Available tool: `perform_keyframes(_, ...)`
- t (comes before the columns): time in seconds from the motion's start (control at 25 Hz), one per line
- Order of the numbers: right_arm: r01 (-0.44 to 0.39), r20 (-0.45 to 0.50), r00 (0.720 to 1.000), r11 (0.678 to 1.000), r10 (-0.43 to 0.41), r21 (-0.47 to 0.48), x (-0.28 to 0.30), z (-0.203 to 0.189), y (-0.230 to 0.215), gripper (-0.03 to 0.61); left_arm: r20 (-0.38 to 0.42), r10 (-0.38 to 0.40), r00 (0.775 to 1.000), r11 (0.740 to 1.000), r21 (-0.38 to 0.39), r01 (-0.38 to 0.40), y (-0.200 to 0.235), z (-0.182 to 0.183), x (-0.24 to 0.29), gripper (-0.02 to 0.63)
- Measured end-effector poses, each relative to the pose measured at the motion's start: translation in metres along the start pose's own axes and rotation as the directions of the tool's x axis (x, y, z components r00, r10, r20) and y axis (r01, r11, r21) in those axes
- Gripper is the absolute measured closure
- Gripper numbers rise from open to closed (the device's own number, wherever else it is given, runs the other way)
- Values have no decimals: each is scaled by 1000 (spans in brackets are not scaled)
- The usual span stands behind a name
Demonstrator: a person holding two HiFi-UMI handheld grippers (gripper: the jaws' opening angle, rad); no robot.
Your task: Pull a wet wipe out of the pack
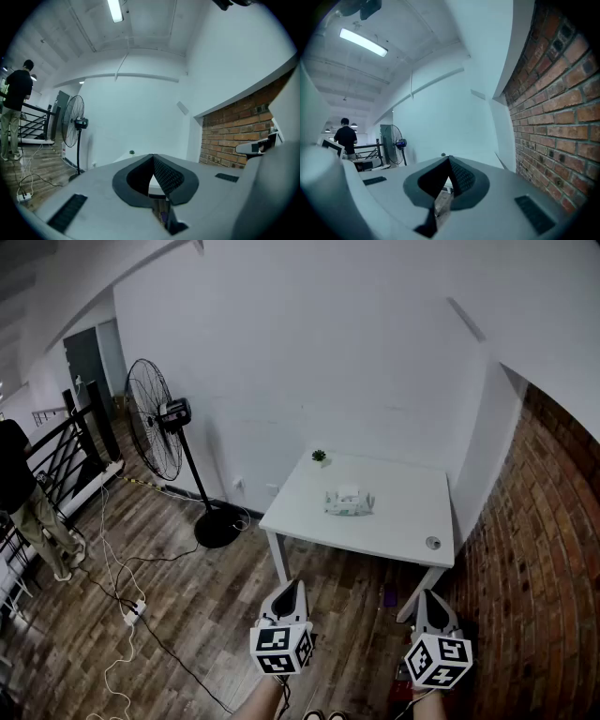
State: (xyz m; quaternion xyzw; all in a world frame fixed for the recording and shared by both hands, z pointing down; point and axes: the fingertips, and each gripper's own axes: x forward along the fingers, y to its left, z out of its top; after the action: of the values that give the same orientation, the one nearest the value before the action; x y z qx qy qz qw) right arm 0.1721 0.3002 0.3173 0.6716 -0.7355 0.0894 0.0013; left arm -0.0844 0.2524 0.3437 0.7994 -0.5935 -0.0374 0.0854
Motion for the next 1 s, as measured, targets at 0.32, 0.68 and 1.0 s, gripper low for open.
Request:
perform_keyframes(0.32, 1, -7, 1000, 1000, -1, 7, -3, -3, 0, 578, -3, -5, 1000, 1000, 9, 5, -4, -1, -3, 611)
perform_keyframes(0.68, -9, -10, 1000, 998, 10, 65, -3, -10, 2, 577, -14, -9, 1000, 1000, 16, 10, -6, -5, -5, 611)
perform_keyframes(1.0, -33, 5, 999, 998, 33, 52, -1, -8, 7, 558, -15, -4, 1000, 1000, 16, 4, -5, -7, -5, 611)
